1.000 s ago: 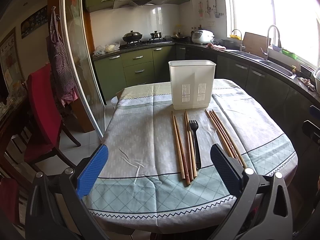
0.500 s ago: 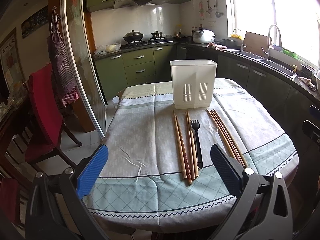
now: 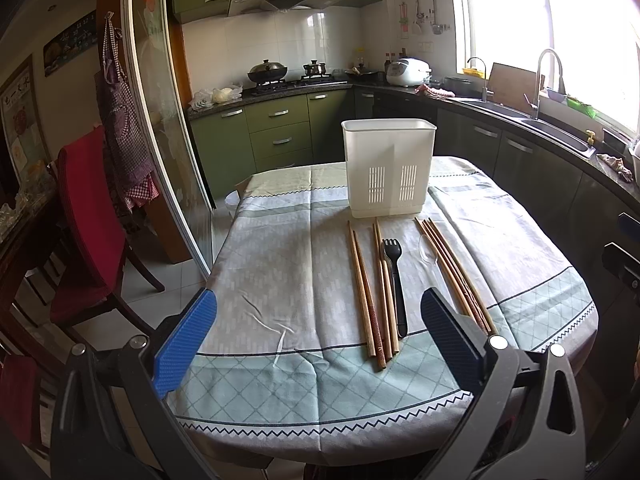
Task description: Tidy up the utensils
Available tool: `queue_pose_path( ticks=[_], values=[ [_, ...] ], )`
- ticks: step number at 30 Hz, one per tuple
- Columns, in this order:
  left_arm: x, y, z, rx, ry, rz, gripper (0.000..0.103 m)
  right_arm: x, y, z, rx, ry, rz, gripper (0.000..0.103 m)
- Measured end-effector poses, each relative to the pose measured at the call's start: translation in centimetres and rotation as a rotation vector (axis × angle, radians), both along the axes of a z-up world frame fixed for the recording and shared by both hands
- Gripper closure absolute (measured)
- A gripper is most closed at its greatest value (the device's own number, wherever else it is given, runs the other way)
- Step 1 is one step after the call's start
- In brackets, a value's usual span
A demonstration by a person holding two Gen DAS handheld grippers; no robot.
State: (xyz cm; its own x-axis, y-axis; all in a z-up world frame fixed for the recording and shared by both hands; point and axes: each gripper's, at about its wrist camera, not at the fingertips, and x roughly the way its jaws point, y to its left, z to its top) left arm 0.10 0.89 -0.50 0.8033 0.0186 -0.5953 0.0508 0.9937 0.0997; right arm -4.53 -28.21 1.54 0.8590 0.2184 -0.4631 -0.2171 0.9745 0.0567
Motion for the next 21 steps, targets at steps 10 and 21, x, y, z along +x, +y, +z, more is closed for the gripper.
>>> queue_pose_path(
  ticks=[10, 21],
  values=[
    [0.02, 0.04, -0.01, -0.001, 0.002, 0.001, 0.006, 0.07, 0.09, -0.16, -0.001, 0.002, 0.0, 0.004],
    [0.02, 0.01, -0.02, 0.001, 0.003, 0.001, 0.006, 0.09, 0.09, -0.2, -0.001, 0.003, -0.001, 0.004]
  ],
)
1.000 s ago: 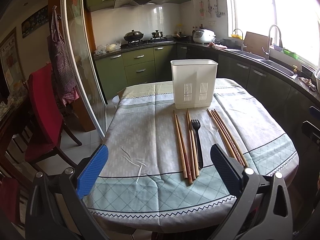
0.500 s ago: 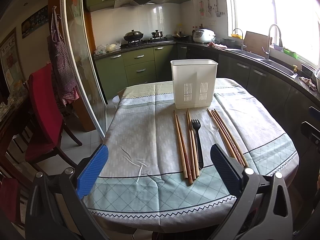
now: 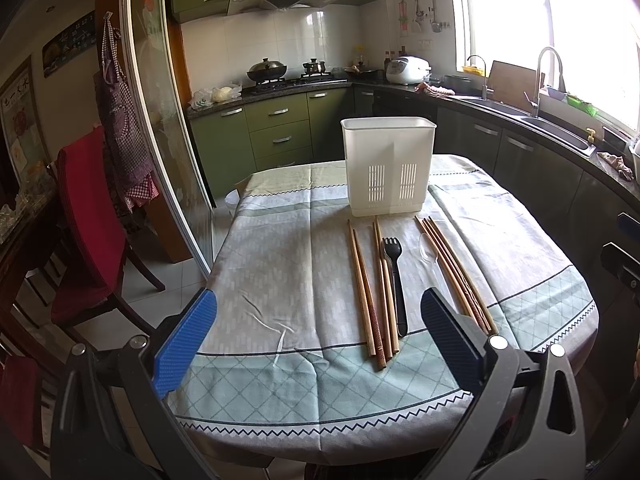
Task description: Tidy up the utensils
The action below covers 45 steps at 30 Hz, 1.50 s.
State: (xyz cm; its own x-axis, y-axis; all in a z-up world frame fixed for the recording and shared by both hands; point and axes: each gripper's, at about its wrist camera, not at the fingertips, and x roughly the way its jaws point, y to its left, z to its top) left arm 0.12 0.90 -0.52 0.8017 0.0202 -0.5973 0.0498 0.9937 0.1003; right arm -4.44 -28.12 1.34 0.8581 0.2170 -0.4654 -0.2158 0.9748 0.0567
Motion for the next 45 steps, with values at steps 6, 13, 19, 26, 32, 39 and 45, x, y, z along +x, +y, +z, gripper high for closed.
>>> queue_pose_path(
  ticks=[6, 13, 19, 26, 32, 39, 45],
  values=[
    [0.0, 0.0, 0.0, -0.001, 0.001, 0.0, 0.006, 0.1, 0.1, -0.2, 0.0, 0.004, -0.001, 0.004],
    [0.5, 0.3, -0.6, 0.0, 0.018, 0.002, 0.006, 0.8, -0.1, -0.9, 0.0, 0.023, -0.005, 0.004],
    [1.0, 0.3, -0.8, 0.001, 0.03, 0.001, 0.006, 1.4, 0.0, -1.1, 0.002, 0.04, -0.004, 0.004],
    [2.0, -0.1, -1.0, 0.003, 0.054, -0.013, 0.006, 2.2, -0.2, -1.4, -0.004, 0.061, -0.014, 0.004],
    [4.8, -0.8, -0.6, 0.002, 0.104, -0.047, 0.006, 5.1, -1.2, -1.4, 0.039, 0.146, 0.02, 0.004],
    [10.8, -1.5, -1.4, -0.024, 0.26, -0.071, 0.006, 10.1, -1.5, -1.6, 0.07, 0.248, 0.068, 0.004],
    [14.2, -3.9, -3.6, -0.026, 0.401, -0.141, 0.02, 14.0, -1.3, -3.0, 0.058, 0.356, 0.08, 0.012]
  ],
)
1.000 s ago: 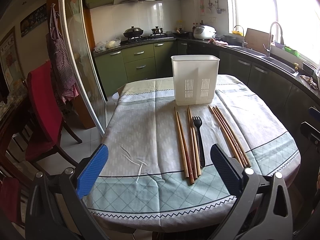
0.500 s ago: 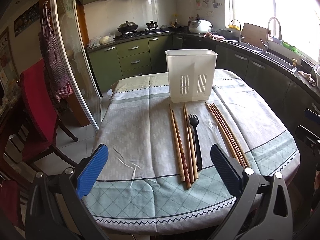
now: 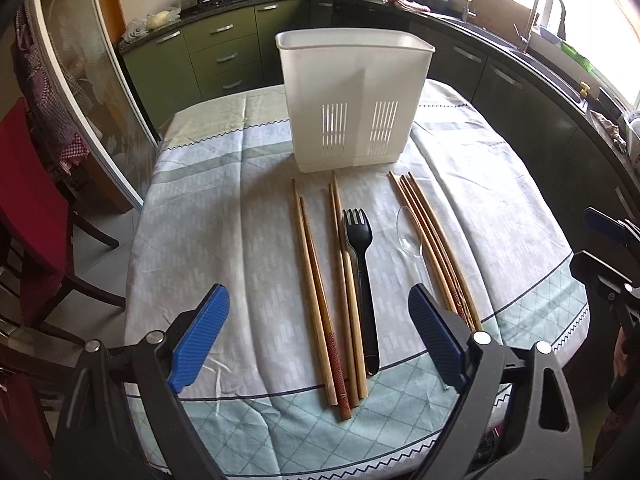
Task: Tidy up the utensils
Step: 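Reach down and grasp the black plastic fork with the left gripper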
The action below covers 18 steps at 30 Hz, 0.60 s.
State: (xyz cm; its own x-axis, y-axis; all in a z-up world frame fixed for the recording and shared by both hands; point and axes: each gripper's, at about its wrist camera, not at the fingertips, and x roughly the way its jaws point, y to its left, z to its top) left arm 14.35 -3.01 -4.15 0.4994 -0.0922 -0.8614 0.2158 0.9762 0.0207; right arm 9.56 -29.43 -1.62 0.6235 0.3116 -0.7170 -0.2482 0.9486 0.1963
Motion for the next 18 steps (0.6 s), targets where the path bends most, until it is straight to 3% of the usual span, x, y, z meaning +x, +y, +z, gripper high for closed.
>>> queue_pose_path(
  ticks=[7, 11, 13, 18],
  values=[
    [3.0, -2.4, -3.0, -0.01, 0.141, -0.037, 0.046, 2.5, -0.7, -1.5, -0.009, 0.083, -0.009, 0.043],
    [4.5, -3.7, -4.2, -0.024, 0.202, -0.048, 0.054, 3.1, -1.2, -2.0, 0.0, 0.109, -0.008, 0.043],
    [5.2, -4.1, -4.8, -0.032, 0.226, -0.051, 0.064, 3.3, -1.4, -2.2, 0.002, 0.113, -0.011, 0.043],
    [6.8, -4.9, -6.4, -0.034, 0.284, -0.042, 0.078, 3.4, -1.8, -2.6, 0.007, 0.123, -0.015, 0.043]
  ],
)
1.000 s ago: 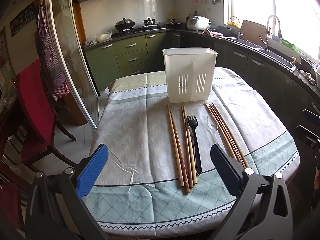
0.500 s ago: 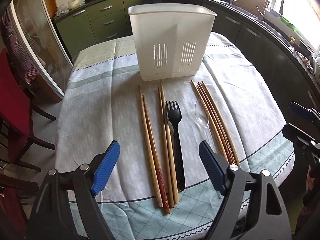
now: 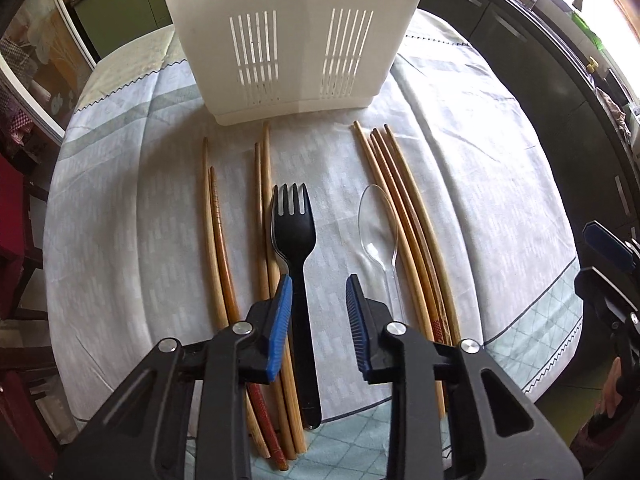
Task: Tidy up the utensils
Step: 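Reach down and grasp the black plastic fork with the left gripper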
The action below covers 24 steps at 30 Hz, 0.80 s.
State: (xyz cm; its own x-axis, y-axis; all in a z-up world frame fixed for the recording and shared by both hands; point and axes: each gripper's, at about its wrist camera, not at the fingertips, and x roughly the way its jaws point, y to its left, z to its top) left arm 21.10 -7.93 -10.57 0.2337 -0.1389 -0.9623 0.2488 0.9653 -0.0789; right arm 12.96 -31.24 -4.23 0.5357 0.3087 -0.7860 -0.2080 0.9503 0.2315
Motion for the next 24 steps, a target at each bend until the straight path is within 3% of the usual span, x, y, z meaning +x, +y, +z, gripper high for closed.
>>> queue_pose_path(
  ticks=[15, 17, 18, 24],
  values=[
    [1.9, -1.7, -2.3, 0.064, 0.019, 0.013, 0.079, 0.2, 0.2, 0.2, -0.009, -0.008, 0.016, 0.043],
    [2.1, -1.9, -2.4, 0.068, 0.01, 0.018, 0.085, 0.5, 0.4, 0.1, -0.013, -0.005, 0.017, 0.043],
    [2.2, -2.0, -2.4, 0.067, 0.006, 0.021, 0.094, 0.5, 0.5, 0.1, -0.016, -0.004, 0.019, 0.043],
    [2.9, -0.8, -1.7, 0.016, -0.012, 0.04, 0.094, 0.9, 1.8, 0.2, -0.025, 0.019, 0.052, 0.043]
  ],
)
